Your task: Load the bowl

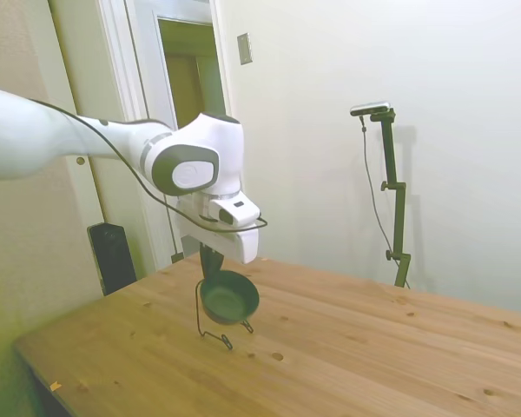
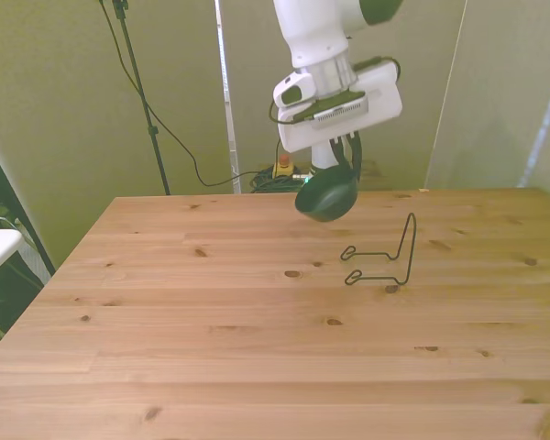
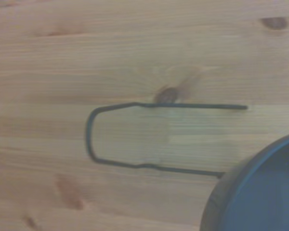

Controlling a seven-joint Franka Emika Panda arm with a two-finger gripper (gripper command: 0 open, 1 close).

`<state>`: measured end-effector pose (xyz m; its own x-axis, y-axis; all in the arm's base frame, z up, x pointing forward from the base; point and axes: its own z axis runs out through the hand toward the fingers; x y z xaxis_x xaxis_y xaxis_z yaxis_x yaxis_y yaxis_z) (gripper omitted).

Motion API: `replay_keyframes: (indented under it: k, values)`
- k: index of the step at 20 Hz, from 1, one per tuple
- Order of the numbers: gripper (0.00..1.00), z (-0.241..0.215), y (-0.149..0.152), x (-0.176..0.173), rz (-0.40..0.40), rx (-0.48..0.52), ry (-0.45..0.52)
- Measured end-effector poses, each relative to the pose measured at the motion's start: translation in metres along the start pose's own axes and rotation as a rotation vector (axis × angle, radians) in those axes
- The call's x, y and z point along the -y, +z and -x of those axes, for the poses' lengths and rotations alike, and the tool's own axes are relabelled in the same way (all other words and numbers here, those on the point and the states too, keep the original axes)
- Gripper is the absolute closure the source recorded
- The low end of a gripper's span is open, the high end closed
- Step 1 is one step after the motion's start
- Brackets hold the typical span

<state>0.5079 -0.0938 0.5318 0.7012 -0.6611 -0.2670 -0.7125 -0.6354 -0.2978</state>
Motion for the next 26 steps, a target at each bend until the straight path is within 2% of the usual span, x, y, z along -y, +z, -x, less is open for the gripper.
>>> replay_keyframes:
  k: [4, 10, 14, 19, 26]
  values:
    - [1.0, -0.028, -0.006, -0.021, -0.135, 0.163, 0.017]
    - [1.0, -0.061, 0.003, -0.02, -0.226, 0.324, 0.031]
    - [1.0, -0.068, 0.003, -0.018, -0.258, 0.346, 0.043]
    - [1.0, -0.074, 0.022, -0.01, -0.287, 0.39, 0.045]
    - [1.0, -0.071, 0.036, 0.0, -0.277, 0.414, 0.032]
